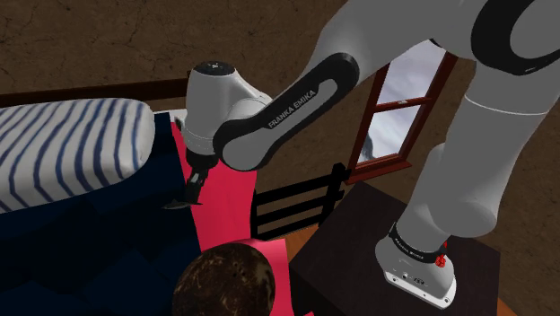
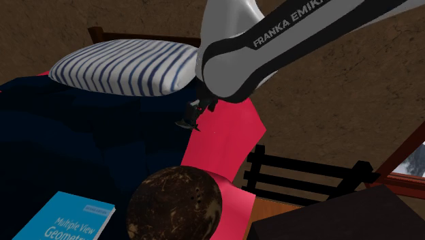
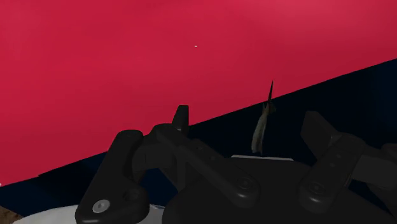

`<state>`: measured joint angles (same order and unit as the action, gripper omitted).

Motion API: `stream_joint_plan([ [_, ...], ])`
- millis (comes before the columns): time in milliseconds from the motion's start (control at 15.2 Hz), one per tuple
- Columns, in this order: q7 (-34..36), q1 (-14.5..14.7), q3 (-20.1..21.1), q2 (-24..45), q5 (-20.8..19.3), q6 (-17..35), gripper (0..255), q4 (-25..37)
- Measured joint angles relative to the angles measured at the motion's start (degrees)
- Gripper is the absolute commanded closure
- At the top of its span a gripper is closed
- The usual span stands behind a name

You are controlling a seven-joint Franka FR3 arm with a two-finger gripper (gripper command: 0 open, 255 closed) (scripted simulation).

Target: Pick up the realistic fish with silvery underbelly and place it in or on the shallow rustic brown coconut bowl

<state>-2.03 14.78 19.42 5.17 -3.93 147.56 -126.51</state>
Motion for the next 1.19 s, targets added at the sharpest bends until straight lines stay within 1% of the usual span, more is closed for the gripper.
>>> stream_joint_plan([
  [198,1.0,1.4,0.5,4.3,-2.3,1.9,0,3.5],
  [660,3.7,3.1,-0.6,10.1,-6.3,5.6,0,5.6],
  [1122,4.0,3.3,-1.0,11.2,-6.9,6.4,0,5.8],
  [1188,4.0,3.3,-1.0,11.2,-6.9,6.4,255,5.8],
])
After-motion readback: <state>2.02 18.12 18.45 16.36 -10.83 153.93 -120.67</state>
